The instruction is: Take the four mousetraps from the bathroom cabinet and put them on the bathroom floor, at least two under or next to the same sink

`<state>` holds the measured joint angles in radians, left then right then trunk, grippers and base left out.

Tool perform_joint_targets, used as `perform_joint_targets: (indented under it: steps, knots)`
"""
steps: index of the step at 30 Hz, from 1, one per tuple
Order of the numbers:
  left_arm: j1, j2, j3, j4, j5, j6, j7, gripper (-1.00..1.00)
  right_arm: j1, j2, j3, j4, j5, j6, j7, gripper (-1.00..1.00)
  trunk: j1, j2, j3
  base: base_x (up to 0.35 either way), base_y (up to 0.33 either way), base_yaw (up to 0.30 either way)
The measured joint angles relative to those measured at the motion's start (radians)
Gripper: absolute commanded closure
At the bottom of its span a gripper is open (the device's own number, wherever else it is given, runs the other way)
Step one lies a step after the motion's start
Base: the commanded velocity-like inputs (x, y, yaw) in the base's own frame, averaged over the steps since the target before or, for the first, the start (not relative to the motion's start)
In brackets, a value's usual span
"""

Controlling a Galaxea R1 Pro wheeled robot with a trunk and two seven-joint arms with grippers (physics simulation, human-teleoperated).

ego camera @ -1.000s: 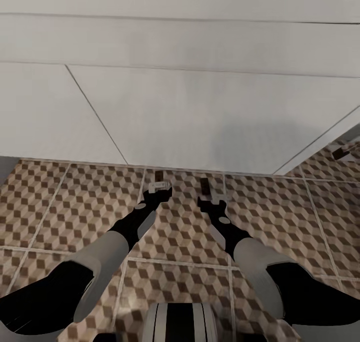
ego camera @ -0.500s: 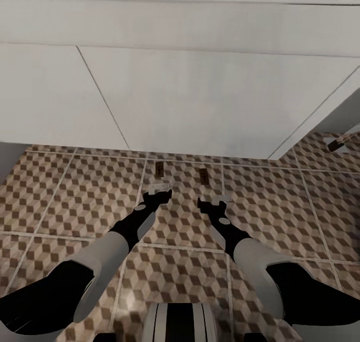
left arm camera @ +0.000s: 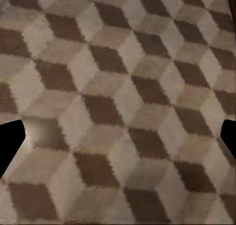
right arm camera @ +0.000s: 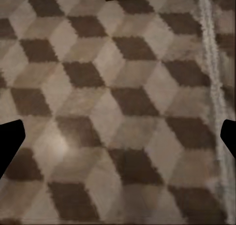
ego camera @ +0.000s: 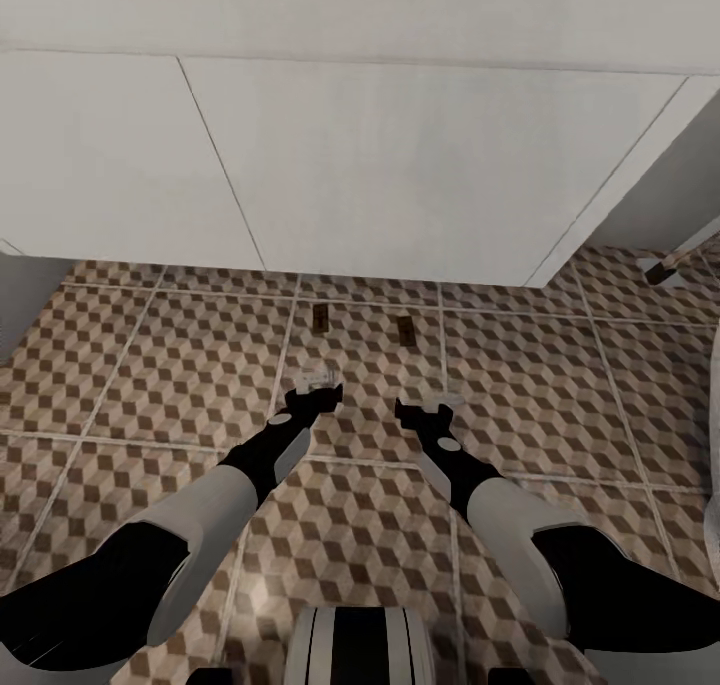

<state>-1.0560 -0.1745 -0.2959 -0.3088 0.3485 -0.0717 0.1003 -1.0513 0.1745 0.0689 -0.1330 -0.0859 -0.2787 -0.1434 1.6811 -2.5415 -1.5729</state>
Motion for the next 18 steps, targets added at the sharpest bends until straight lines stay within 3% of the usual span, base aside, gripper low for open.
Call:
perform_joint_targets:
  steps: [18]
  knots:
    - [0.0, 0.0, 0.002, 0.045, 0.002, 0.0, 0.001, -1.0, 0.001, 0.0, -0.001, 0.012, 0.0, 0.0, 0.0, -1.0, 0.0, 0.0, 0.0, -0.251, 0.0, 0.0]
